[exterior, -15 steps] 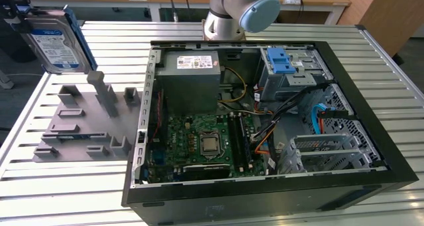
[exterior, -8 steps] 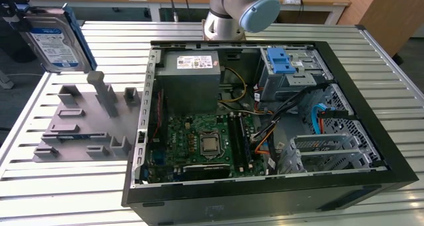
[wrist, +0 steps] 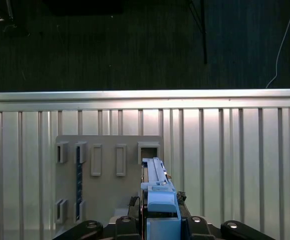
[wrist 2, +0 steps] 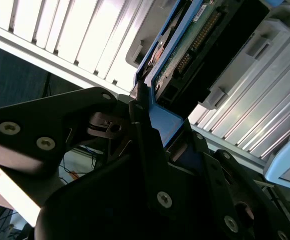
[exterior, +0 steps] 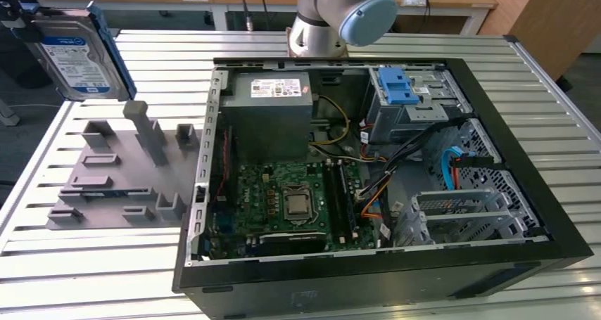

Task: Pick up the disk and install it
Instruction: 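Pick up the disk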

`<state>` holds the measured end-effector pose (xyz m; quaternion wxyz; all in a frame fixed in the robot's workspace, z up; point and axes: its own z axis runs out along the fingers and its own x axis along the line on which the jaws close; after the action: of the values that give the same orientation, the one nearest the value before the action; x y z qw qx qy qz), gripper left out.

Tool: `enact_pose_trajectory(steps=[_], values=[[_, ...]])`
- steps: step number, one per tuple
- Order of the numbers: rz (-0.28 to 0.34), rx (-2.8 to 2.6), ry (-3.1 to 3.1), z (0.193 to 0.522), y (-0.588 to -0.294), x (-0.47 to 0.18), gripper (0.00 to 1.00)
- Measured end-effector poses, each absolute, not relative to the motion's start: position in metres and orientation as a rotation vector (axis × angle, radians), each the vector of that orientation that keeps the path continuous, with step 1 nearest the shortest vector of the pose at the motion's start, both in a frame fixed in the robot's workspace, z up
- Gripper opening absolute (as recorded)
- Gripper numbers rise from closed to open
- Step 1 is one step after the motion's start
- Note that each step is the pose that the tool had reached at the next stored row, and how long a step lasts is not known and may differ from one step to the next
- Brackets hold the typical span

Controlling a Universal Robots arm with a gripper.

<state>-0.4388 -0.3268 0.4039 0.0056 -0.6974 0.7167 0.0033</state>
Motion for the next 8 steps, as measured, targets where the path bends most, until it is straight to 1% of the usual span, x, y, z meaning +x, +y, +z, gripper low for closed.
enact_pose_trajectory(steps=[8], values=[[0.01, -2.183, 2.243, 0.4081, -0.3267, -0.4388, 0.36]])
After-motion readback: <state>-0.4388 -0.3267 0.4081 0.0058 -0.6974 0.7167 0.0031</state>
